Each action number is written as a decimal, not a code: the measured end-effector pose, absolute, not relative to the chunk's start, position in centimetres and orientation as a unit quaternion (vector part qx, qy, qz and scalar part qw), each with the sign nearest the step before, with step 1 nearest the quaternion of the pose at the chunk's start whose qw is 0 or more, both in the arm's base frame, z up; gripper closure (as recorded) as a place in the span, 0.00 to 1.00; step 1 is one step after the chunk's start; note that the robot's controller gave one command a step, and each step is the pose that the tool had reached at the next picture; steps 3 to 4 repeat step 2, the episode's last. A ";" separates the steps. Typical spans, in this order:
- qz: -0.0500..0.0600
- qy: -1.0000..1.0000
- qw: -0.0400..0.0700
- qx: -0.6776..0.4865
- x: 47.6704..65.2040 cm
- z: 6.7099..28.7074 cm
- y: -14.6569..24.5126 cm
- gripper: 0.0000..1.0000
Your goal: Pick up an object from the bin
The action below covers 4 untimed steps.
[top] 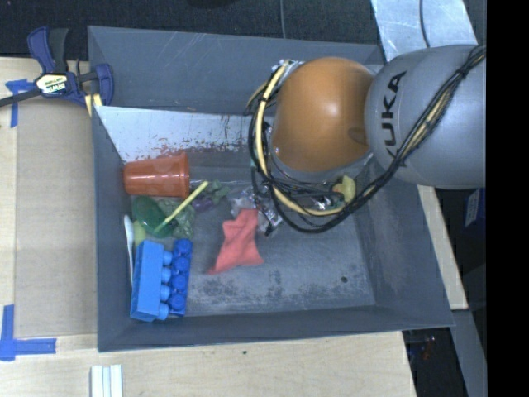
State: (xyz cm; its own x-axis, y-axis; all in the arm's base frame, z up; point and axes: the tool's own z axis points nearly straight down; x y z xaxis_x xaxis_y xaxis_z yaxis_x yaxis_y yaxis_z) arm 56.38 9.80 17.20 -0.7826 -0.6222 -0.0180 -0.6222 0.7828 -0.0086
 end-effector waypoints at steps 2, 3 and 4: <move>-0.001 0.945 0.009 -0.328 56.3 20.4 9.8 1.00; -0.001 0.945 0.009 -0.328 56.3 20.4 9.8 1.00; -0.001 0.945 0.009 -0.328 56.3 20.4 9.8 1.00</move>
Offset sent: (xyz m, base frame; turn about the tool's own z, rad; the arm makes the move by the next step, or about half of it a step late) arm -0.0012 -0.0002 0.0499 0.0007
